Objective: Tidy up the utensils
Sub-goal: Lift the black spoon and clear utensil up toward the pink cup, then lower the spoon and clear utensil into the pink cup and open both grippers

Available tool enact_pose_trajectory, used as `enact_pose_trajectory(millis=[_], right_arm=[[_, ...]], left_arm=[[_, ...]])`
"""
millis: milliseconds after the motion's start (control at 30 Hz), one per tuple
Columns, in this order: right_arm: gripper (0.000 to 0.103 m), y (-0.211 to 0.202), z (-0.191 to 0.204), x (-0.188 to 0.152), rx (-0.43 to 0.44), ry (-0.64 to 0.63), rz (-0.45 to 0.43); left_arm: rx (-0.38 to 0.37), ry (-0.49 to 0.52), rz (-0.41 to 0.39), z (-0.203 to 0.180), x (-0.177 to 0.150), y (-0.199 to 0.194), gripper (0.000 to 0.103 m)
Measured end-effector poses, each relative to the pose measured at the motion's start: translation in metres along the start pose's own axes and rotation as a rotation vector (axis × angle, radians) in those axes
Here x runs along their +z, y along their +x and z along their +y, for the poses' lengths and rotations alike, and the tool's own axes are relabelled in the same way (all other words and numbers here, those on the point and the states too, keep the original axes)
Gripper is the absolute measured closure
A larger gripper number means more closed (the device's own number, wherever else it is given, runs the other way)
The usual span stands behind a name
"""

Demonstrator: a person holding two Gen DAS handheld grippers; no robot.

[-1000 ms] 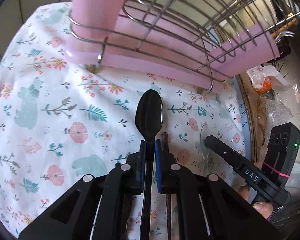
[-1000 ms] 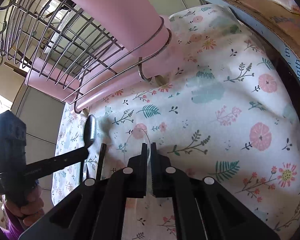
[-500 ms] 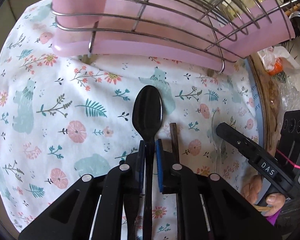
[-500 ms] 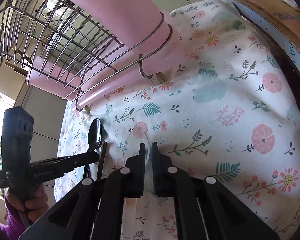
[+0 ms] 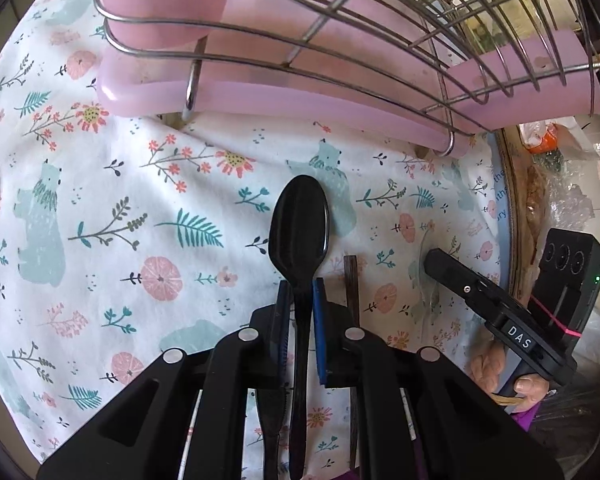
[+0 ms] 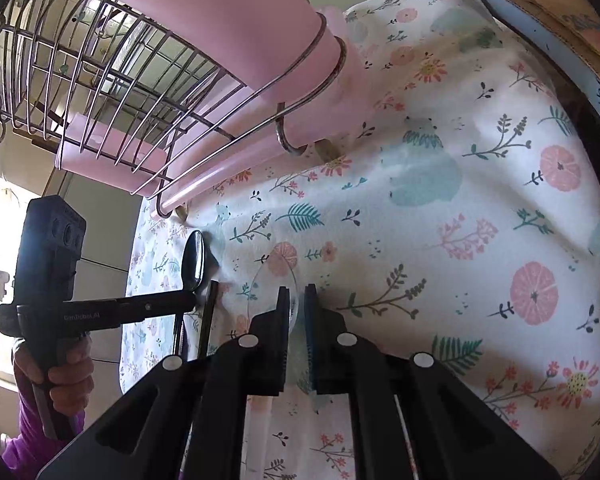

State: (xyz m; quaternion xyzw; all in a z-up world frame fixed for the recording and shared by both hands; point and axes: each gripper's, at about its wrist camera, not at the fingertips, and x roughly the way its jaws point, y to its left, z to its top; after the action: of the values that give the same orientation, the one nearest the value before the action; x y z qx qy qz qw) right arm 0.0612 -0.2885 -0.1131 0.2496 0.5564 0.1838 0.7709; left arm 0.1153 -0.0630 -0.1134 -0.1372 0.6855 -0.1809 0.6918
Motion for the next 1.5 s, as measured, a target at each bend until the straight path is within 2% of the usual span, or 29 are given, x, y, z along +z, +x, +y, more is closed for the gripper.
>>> enact_pose_trajectory(millis=[200, 333, 433, 600, 733, 833, 933, 1000, 1100, 1267, 1333, 1400, 1500], right_arm=[[0.097, 0.003, 0.010, -0.003, -0.040, -0.043, -0.015], [0.100, 0.000, 0.016, -0.006, -0.049, -0.059, -0.043], [0.101, -0.006, 0.021, -0.007, -0.066, -0.073, -0.073], [0.101, -0.036, 0.042, -0.008, -0.090, -0.142, -0.194], [0.101, -0.071, 0.066, -0.007, -0.077, -0.199, -0.338], [0.101, -0.101, 0.086, -0.003, -0.084, -0.254, -0.468], [0.101, -0.135, 0.109, 0.006, -0.098, -0.309, -0.629], [0.101, -0.152, 0.116, 0.011, -0.098, -0.332, -0.703], [0.101, -0.170, 0.128, 0.019, -0.091, -0.357, -0.794], [0.101, -0.175, 0.132, 0.031, -0.069, -0.353, -0.827], [0.101, -0.175, 0.129, 0.035, -0.061, -0.343, -0.825], [0.101, -0.176, 0.131, 0.037, -0.063, -0.342, -0.839], [0.101, -0.183, 0.134, 0.042, -0.042, -0.348, -0.893]], left_arm=[[-0.027, 0.003, -0.017, 0.008, -0.002, -0.001, 0.092], [-0.042, 0.028, -0.072, 0.011, -0.011, -0.007, 0.095], [-0.083, 0.052, -0.137, 0.008, -0.022, -0.021, 0.095], [-0.130, 0.134, -0.329, -0.004, -0.045, -0.068, 0.095], [-0.153, 0.177, -0.557, -0.009, -0.063, -0.125, 0.095], [-0.143, 0.192, -0.734, -0.012, -0.073, -0.169, 0.095], [-0.132, 0.145, -0.771, -0.008, -0.071, -0.187, 0.096], [-0.126, 0.124, -0.800, -0.004, -0.067, -0.192, 0.099], [-0.191, 0.108, -0.804, -0.002, -0.066, -0.197, 0.099], [-0.191, 0.103, -0.801, 0.005, -0.062, -0.194, 0.099], [-0.215, 0.083, -0.823, 0.009, -0.061, -0.197, 0.099], [-0.234, 0.086, -0.863, 0.006, -0.059, -0.206, 0.099], [-0.280, 0.130, -0.975, -0.005, -0.054, -0.224, 0.099]])
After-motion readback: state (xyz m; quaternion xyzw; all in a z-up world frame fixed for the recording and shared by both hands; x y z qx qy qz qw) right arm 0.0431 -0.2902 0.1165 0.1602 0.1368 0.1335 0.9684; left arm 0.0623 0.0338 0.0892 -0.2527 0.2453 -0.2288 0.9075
